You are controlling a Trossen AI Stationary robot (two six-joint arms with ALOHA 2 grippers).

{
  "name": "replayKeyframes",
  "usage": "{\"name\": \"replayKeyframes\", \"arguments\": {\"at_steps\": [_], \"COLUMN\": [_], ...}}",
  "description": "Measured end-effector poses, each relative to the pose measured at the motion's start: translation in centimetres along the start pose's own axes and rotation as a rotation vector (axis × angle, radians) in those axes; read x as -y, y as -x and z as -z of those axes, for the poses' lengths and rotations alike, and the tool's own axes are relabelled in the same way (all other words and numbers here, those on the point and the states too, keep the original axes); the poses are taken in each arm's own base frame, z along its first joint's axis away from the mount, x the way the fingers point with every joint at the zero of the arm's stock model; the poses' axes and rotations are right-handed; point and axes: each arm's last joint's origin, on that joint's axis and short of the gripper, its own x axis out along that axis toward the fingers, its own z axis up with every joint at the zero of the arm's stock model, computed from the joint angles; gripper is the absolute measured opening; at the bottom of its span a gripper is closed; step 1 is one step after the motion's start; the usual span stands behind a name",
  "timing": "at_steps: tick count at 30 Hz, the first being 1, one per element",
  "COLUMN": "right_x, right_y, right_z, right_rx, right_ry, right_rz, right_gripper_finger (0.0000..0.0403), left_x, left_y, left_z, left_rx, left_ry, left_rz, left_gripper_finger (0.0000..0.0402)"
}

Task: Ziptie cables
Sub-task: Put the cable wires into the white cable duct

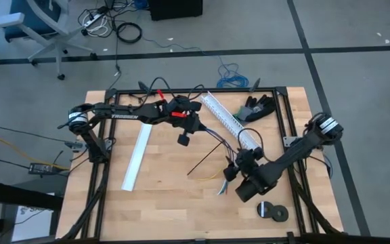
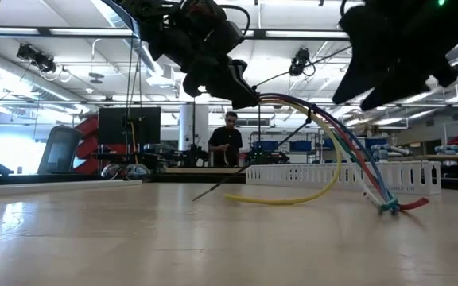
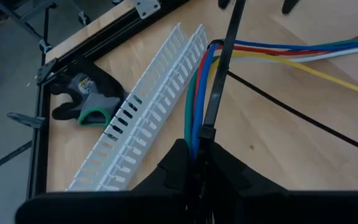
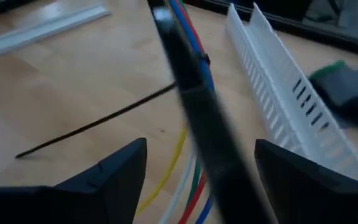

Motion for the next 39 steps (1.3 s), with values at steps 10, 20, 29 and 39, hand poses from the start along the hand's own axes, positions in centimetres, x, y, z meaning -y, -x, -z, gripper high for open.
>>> {"name": "replayKeyframes", "arguments": {"at_steps": [10, 20, 29, 39], "right_x": [5.0, 8.6, 8.7, 6.8], "right_y": [-0.1, -3.3, -7.0, -9.4], "right_z": [-1.4, -2.1, -1.9, -0.9], "right_rx": [-0.092, -0.029, -0.138, -0.148], "right_ry": [-0.021, -0.178, -0.157, -0.163], "right_rz": [-0.142, -0.561, -0.557, -0.627], "right_gripper_finger": [0.0264, 0.0253, 0.0237, 0.0184], "left_x": [0.0, 0.0, -0.1, -0.4], "left_y": [0.0, 0.0, 0.0, 0.0], "left_z": [0.0, 0.0, -0.2, -0.6], "left_rx": [-0.002, 0.003, 0.017, 0.055], "left_ry": [0.003, 0.007, 0.001, -0.012], "left_rz": [0.002, 0.000, -0.017, -0.050], "left_gripper_finger": [0.0041, 0.0041, 0.0041, 0.0041]}}
